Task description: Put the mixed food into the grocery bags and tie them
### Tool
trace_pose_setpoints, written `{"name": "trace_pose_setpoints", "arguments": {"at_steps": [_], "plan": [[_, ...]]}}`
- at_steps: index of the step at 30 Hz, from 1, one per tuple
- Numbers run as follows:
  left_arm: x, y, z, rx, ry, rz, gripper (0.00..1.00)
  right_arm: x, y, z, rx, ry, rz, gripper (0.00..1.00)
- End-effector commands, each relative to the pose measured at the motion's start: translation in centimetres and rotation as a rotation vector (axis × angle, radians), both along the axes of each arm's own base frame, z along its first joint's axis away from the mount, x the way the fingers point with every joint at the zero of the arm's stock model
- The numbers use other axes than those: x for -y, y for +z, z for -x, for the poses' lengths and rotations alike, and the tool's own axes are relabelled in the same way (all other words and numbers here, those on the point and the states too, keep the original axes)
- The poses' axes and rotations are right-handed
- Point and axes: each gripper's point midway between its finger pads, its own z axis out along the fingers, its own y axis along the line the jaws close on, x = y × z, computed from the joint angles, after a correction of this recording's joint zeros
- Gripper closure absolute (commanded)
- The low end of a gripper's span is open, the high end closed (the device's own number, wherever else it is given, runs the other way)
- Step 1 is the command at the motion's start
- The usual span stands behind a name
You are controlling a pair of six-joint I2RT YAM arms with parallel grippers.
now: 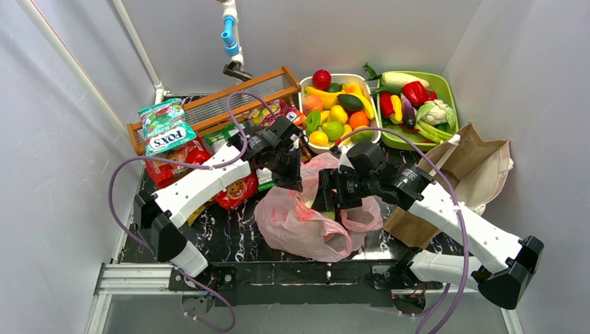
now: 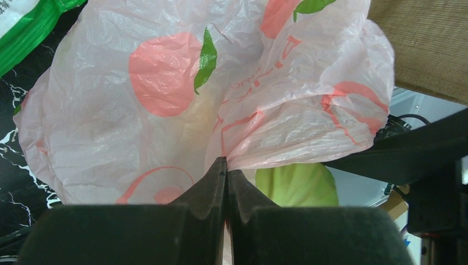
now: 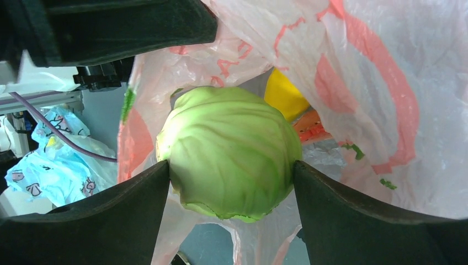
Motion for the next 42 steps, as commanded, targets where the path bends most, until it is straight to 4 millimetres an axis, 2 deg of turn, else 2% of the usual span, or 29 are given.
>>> {"name": "trace_pose_setpoints", "arguments": {"at_steps": [1,4,9,12,17,22,26,29,33,38,42], "plan": [[-0.4,0.4,0.7,-0.003,0.013,0.039,1.00,-0.5,2.6,0.4,0.056,0.034,-0.075,0.13],[0.0,0.6,0.9,-0.006,0.006,0.070,1.00,-1.2,2.1,0.6,0.047,0.064,-0.106,0.12],[1.1,1.7,1.1,-0.007,-0.011,0.146,1.00,-2.5,-0.1,0.4,0.048,0.100,-0.150,0.11],[1.5,1.8,1.6,-0.023,-0.023,0.179,1.00,-3.2,-0.1,-0.2,0.087,0.107,-0.190,0.11],[0.7,1.1,1.9,-0.025,-0.006,0.158,1.00,-3.0,1.5,-0.8,0.137,0.114,-0.170,0.10],[0.1,0.6,2.1,-0.025,0.000,0.136,1.00,-1.3,4.1,-0.8,0.204,0.101,-0.124,0.09],[-0.4,0.5,2.2,-0.019,0.009,0.119,1.00,1.3,4.8,-0.3,0.233,0.058,-0.060,0.09],[-0.6,0.5,2.2,-0.013,0.011,0.110,1.00,3.2,4.0,0.5,0.228,0.035,-0.018,0.08],[-0.7,0.4,2.2,-0.015,0.012,0.103,1.00,4.9,1.9,2.2,0.153,0.020,0.031,0.08],[-1.0,0.0,2.2,-0.021,0.019,0.086,1.00,6.2,-0.6,4.2,0.080,0.008,0.031,0.11],[-1.1,-0.2,2.1,-0.020,0.035,0.082,1.00,6.9,-2.1,4.3,0.061,-0.025,0.060,0.12]]}}
